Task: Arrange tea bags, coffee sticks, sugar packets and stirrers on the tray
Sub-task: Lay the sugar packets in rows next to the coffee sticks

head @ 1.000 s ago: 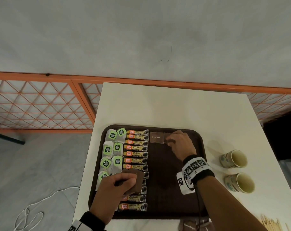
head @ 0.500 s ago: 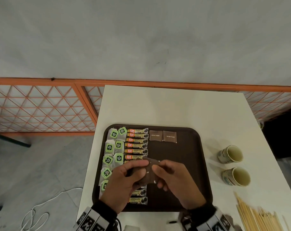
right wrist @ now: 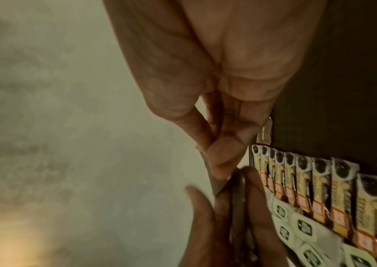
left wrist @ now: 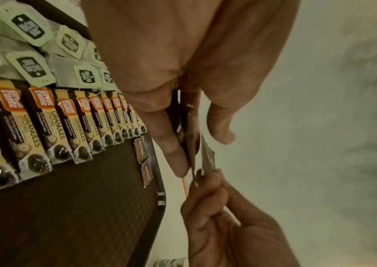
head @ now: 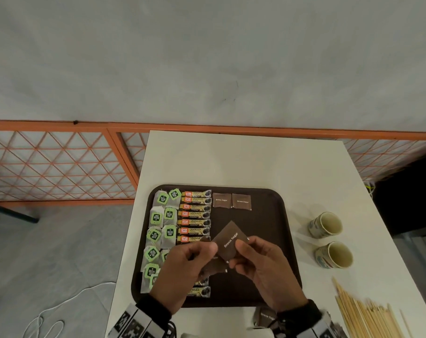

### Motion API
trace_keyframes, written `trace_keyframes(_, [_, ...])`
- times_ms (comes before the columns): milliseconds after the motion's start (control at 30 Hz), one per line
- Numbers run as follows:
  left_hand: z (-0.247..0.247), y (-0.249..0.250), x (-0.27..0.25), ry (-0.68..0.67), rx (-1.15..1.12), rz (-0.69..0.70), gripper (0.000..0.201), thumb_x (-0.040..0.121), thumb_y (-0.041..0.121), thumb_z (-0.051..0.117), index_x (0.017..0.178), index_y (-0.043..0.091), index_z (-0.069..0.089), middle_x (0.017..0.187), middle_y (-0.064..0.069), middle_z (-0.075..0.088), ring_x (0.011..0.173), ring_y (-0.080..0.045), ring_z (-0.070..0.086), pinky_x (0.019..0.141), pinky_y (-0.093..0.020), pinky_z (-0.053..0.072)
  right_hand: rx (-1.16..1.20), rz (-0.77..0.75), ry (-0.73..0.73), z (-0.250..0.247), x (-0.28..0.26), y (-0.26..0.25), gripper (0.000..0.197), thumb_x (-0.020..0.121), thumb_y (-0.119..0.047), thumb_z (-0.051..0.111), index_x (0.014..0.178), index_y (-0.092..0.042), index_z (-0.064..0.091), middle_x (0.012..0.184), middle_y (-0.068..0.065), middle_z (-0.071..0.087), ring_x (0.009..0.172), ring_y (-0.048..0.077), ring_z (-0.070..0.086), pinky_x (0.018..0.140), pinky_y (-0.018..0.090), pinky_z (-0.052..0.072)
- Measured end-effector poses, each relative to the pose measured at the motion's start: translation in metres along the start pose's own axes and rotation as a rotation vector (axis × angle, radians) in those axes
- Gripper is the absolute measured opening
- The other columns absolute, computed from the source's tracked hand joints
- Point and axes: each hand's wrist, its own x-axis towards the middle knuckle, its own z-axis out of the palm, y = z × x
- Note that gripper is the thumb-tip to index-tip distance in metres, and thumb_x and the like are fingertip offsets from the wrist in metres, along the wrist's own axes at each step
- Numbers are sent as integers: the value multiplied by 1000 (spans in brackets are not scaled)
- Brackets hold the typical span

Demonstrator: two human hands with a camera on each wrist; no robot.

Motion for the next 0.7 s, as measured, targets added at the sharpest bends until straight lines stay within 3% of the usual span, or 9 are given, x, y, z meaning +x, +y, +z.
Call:
trace_keyframes(67, [-1,-1,2,10,159,57,15,90,23,67,87,13,77,84,-9,76,85,-29,72,80,-44,59,-49,14,-45,2,-2,2,22,89,-18,64,101,-1,67,88,18,73,69,20,66,63,24,56])
trace_keyframes(167, [-9,-2,7,-31,385,71,14,89,26,68,83,16,77,79,-3,76,79,-21,71,76,-35,58,-534,-115,-40,-2,3,5,7,91,-24,65,89,-22,71,77,1,71,65,11,62,62,20,51])
trace_keyframes(233, [-17,-3,11,-22,445,67,15,89,28,68,82,18,77,77,0,75,76,-18,71,76,-32,57,-770,-214,-19,-8,13,7,10,89,-27,68,81,-33,70,76,-5,69,69,10,62,64,19,49])
trace_keyframes(367, [-31,-14,14,133,292,16,11,89,19,69,86,14,78,81,-2,76,82,-17,73,74,-32,61,-696,-159,151,-21,62,15,7,90,-21,69,84,-21,73,68,0,67,60,4,56,60,19,45])
trace_keyframes(433, [-37,-18,9,144,231,-26,10,88,15,69,86,13,79,83,-4,76,83,-19,73,66,-25,59,-617,-57,264,-26,94,20,6,89,-19,69,87,-14,73,72,1,68,60,6,55,58,17,45])
trace_keyframes(533, [-43,-23,4,134,264,-52,11,88,17,69,85,13,79,82,-3,76,80,-16,72,61,-19,56,-579,64,316,-30,130,29,11,86,-23,74,89,-12,72,79,3,72,59,7,58,56,17,47])
trace_keyframes(633, [-54,-32,6,159,331,-70,9,87,23,71,83,20,79,82,-2,75,83,-19,71,63,-21,57,-920,26,434,-35,143,33,25,80,-37,77,95,-21,67,92,-5,67,80,12,65,73,27,54])
trace_keyframes(700, [-58,-36,6,156,355,-85,9,86,26,72,83,22,79,81,-1,75,83,-19,71,62,-20,56,-1134,-94,447,-34,141,34,25,83,-36,74,104,-25,64,104,-5,60,95,15,61,84,33,53])
